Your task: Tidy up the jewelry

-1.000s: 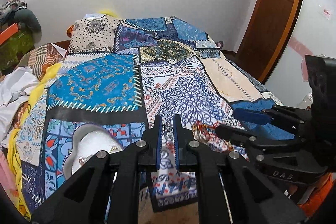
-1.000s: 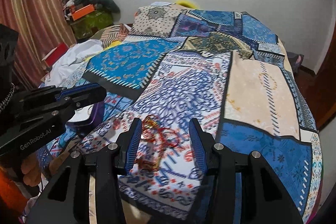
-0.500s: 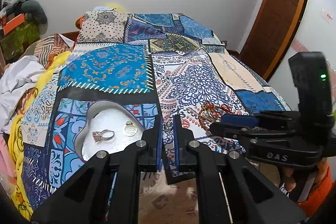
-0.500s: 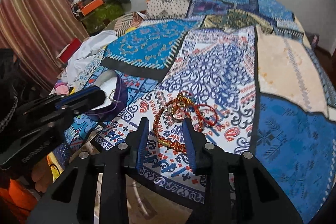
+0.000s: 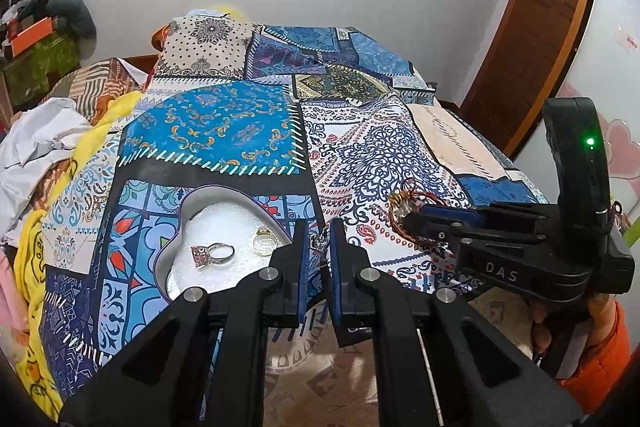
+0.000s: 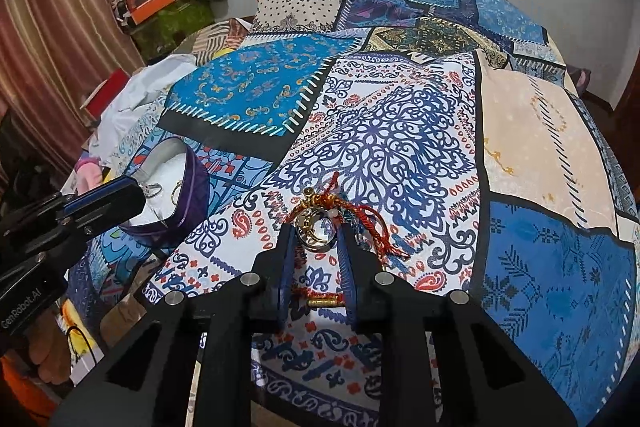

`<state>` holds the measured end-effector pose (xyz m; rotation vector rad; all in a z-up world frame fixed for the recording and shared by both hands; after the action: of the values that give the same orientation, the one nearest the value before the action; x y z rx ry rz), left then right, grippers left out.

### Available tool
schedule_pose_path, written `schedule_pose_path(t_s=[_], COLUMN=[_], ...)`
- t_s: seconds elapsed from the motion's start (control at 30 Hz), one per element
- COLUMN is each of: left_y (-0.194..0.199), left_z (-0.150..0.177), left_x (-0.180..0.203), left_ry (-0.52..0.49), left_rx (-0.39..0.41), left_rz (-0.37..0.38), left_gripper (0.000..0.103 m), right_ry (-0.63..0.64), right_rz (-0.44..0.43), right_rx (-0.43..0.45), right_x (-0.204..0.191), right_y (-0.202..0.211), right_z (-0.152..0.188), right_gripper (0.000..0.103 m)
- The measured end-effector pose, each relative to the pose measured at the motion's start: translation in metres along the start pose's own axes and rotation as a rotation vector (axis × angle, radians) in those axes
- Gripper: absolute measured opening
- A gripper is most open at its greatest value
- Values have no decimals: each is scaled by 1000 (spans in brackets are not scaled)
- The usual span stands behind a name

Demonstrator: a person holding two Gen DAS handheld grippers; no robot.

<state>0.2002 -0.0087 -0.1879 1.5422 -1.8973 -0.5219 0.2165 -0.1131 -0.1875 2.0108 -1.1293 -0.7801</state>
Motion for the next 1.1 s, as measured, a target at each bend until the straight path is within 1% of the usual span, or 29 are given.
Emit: schedule_pose_path(t_s=[0.07,0.23,0.33,0.43,0.63,0.73,0.8,0.83,0.87,1.1], left_y=[3,13,18,20,22,21,21,22,23,17], left_z=[-1,-4,-4,-3,-2,-1,-1,-1,-1,-1], left_x=[1,3,4,4,0,-5,-8,-9,-10,-17], left_ry=[-4,-13,-14,-14,-11,4,8,10,12,25], left_rx=[5,26,33,34,36,36,39,41,42,38], left_rz=[-1,-10,-14,-16,-22,-21,-20,-20,-18,-13], left_gripper=[8,8,8,8,8,8,8,8,8,8], right_ry=[-6,-18,-12,-35,-49,-52,-59,-65,-73,-101], right_rz=[-1,-4,-34,-86,-84,-82,-85,-83,-71,-62], right_rx=[3,16,6,-42,-47,-56,-59,-59,-58,-38], right_x=[2,3,-2,-7,-7,-7,-8,-7,-6,1], right_y=[2,10,12,11,7,2,0,0,-1,-4], right_z=[0,1,2,5,4,-1,-5,-7,-8,-13], right_gripper=[6,6,6,9,13,20,32,36,41,42])
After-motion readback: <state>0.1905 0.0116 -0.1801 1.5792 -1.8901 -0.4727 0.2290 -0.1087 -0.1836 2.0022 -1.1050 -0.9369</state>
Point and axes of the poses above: each gripper's, at about its wrist camera, not at the fingertips, and y roughly against the way its jaws point, x to its right, z to its underside, the point moved 5 cm from there along -y, roughly the way its jaws point, and after that the axes turned 1 degree about x, right-handed, at the moved point
